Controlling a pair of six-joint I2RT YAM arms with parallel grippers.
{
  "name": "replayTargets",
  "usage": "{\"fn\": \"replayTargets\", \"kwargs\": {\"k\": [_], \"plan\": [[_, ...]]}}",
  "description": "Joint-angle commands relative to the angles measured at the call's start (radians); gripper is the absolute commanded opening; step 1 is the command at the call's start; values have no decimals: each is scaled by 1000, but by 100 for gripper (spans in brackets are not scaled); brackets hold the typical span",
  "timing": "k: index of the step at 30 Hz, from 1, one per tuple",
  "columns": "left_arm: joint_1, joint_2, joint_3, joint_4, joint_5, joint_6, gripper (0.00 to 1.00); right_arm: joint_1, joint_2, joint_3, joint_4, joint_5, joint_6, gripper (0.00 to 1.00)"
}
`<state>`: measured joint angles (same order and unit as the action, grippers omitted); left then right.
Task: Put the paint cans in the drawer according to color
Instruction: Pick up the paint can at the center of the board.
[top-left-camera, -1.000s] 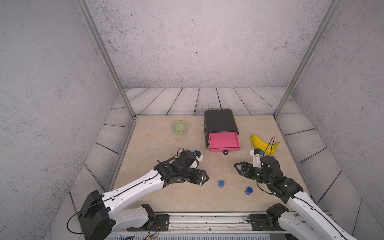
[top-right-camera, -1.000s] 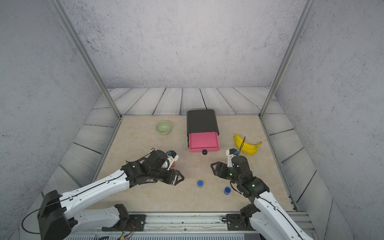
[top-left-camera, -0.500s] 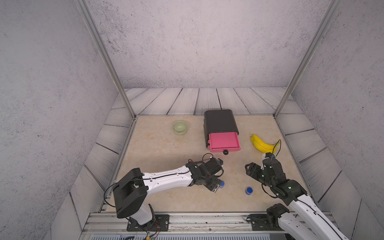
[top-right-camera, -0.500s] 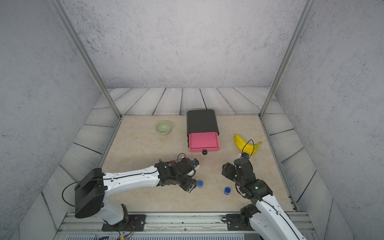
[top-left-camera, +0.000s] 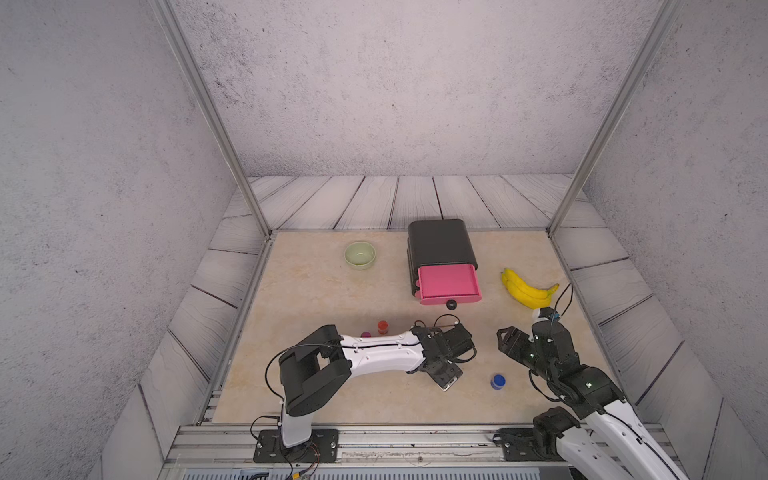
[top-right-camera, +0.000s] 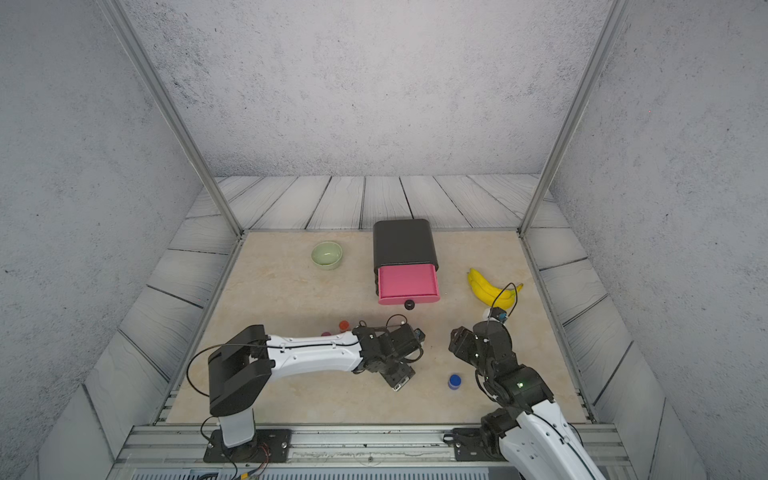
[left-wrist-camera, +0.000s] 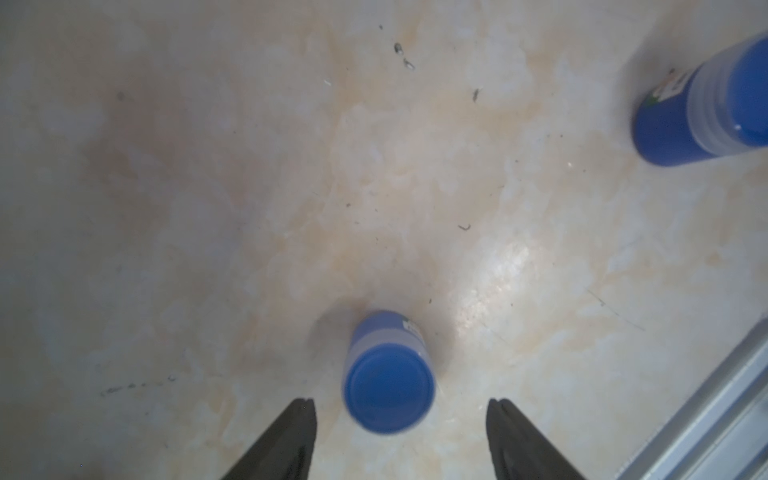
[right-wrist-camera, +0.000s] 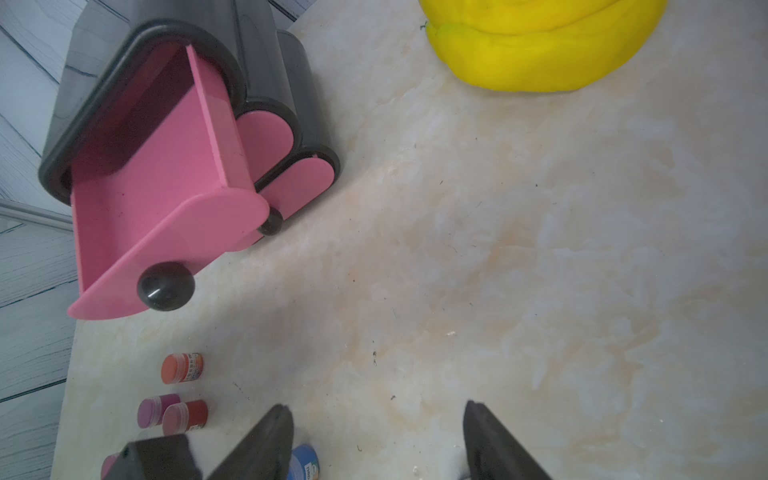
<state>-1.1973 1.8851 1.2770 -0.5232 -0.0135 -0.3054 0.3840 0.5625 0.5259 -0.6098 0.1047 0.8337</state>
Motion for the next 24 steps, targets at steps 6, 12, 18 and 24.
{"fn": "replayTargets", "kwargs": {"k": [6, 12, 18, 24], "plan": [[2, 80, 76, -57, -27, 32, 49, -5, -32, 33, -43, 35, -28, 69], [2, 79, 94, -69, -10, 38, 34, -9, -20, 49, -50, 39, -52, 69], [9, -48, 110, -148, -28, 33, 31, -12, 2, 107, -85, 64, -116, 69], [116, -288, 186, -185, -39, 14, 31, -13, -25, 166, -110, 112, -164, 69]]}}
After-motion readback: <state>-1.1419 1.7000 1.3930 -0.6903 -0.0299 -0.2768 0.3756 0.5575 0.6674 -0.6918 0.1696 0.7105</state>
